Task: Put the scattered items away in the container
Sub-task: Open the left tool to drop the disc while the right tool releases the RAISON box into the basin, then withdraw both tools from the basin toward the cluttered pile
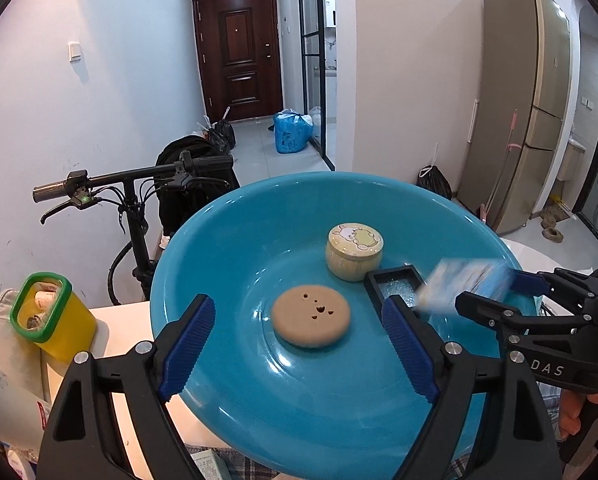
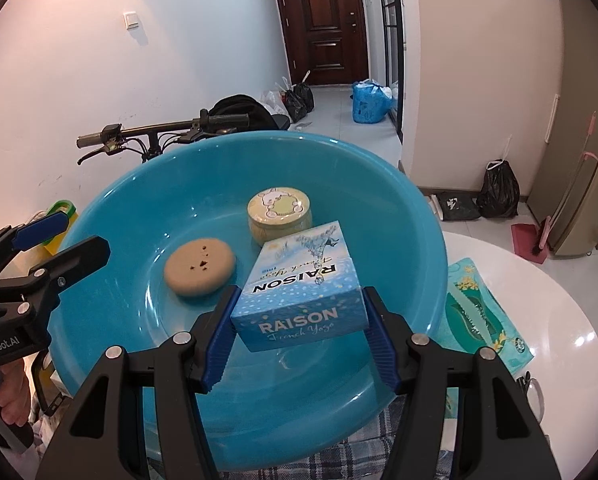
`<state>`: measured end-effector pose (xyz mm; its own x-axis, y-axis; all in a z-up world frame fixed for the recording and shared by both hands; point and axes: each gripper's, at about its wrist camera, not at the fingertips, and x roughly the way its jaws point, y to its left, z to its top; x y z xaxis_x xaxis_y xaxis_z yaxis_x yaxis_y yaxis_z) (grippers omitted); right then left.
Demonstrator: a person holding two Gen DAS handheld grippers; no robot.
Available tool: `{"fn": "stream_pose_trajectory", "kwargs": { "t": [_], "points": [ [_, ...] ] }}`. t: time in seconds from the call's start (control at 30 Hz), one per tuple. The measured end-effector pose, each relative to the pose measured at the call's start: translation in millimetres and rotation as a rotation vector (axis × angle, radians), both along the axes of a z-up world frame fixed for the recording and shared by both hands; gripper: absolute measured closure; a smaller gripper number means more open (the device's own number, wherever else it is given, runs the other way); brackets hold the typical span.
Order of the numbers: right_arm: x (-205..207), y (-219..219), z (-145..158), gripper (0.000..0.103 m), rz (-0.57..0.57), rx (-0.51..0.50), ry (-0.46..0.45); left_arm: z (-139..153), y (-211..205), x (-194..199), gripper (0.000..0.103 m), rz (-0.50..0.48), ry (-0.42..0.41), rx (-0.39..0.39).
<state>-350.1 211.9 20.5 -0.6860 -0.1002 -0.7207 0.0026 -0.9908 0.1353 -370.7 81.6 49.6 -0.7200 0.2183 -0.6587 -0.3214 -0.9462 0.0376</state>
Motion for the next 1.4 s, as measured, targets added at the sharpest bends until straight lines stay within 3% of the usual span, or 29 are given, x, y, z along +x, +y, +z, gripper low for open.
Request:
{"fn": "stream_pose_trajectory", "kwargs": {
  "t": [0.07,0.13,0.83,1.4],
  "points": [
    [0.9,2.2,0.5,0.028,-0.004,-0.015,0.002,-0.3,0.2,1.1,0.016,0.002,0.002,-0.003],
    [3.4,4.3,2.8,0.024,-0.010,-0.016,0.014,0.0,-0.6,2.2,0.016,0.001,0.004,0.000],
    [46.0,-5.2,38.9,0.024,0.006,-0.016,0.085,19.1,-19.4,38.3,0.016,0.024,0.016,0.053],
    [99.5,-25.7,42.3,0.024,0.038,-0.021,0.087,24.2,-37.6,90.2,0.016,0.037,0.014,0.051]
  ]
}}
